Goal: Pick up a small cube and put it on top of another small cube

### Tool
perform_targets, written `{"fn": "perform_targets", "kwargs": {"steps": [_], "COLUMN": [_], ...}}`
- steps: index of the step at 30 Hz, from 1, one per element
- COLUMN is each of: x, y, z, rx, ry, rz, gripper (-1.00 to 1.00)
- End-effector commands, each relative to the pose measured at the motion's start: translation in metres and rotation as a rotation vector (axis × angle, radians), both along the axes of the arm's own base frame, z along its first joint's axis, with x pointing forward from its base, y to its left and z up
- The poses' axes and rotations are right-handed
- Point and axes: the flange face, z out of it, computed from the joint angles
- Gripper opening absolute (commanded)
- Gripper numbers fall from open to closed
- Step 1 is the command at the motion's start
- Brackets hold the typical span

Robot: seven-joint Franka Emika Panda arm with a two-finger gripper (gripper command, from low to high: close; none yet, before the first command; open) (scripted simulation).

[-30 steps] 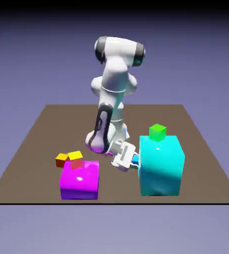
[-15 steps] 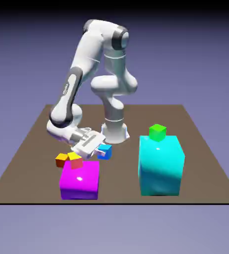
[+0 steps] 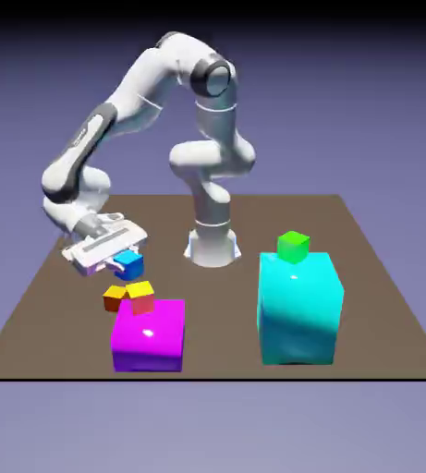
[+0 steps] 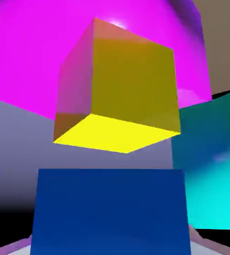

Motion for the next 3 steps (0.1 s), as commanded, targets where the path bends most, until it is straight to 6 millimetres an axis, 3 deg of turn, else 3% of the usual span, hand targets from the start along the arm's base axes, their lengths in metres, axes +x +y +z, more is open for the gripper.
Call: {"fn": "perform_targets", "kwargs": {"steps": [1,3], "x": [0.0,-0.008], "y": [0.0,-0.012], "z": [0.0,0.012], "rx": [0.0,0.0], "ry": [0.001,0.0], "rz": [0.002,0.003], "gripper": [1.0,1.0]}}
